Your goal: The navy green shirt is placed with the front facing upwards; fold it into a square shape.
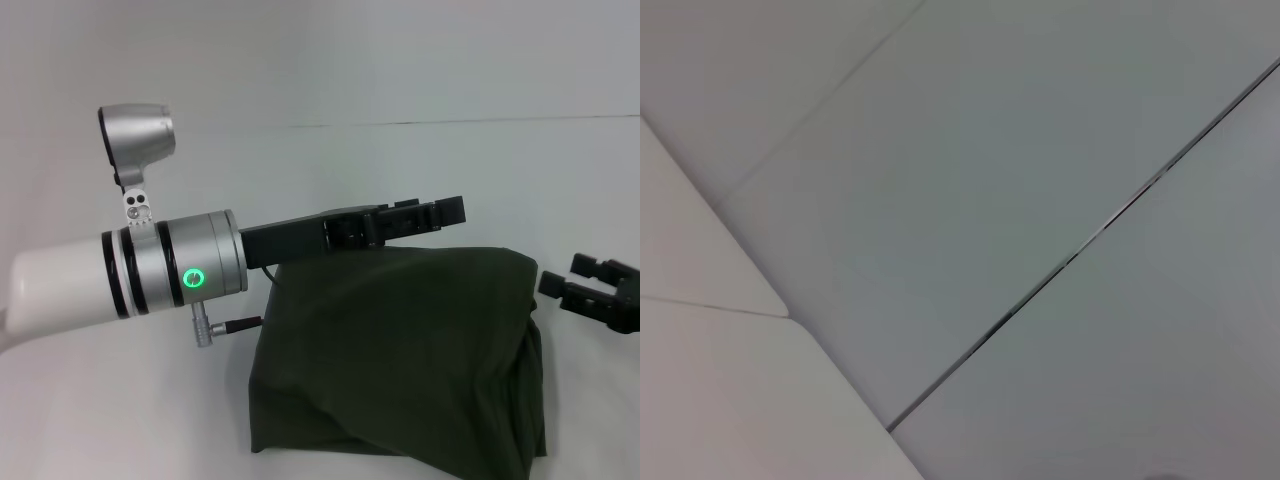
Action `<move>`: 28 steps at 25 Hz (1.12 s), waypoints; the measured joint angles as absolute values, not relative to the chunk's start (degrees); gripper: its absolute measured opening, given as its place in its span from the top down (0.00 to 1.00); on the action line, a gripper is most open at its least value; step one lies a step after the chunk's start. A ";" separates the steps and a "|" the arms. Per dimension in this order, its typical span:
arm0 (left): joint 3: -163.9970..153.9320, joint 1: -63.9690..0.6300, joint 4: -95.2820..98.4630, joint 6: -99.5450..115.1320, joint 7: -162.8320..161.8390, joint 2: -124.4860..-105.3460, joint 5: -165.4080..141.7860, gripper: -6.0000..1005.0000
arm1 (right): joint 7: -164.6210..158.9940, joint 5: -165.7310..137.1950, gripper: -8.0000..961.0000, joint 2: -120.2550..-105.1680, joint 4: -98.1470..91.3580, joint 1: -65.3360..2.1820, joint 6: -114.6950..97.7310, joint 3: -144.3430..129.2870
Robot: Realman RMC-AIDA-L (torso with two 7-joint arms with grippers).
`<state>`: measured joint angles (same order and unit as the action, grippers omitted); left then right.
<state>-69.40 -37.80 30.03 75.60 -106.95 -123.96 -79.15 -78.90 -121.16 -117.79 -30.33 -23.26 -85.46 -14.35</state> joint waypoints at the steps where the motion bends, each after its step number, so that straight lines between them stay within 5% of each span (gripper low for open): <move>1: -69.33 -37.66 30.21 75.61 -106.84 -123.96 -79.15 0.27 | -79.80 -121.22 0.11 -118.05 -30.18 -23.33 -84.71 -14.56; 6: -69.29 -37.53 30.40 75.66 -106.50 -123.89 -79.15 0.10 | -83.92 -121.30 0.11 -119.22 -28.78 -24.01 -79.10 -16.58; 11: -69.26 -37.53 30.72 75.68 -106.25 -123.88 -79.19 0.03 | -85.18 -121.30 0.14 -119.34 -26.01 -25.02 -77.41 -18.27; 28: -69.16 -37.54 30.76 75.61 -104.96 -123.67 -79.19 0.04 | -87.33 -120.67 0.31 -118.57 -26.37 -24.30 -80.44 -19.30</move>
<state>-69.16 -37.54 30.76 75.61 -104.96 -123.67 -79.19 -87.33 -120.67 -118.57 -26.37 -24.30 -80.44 -19.30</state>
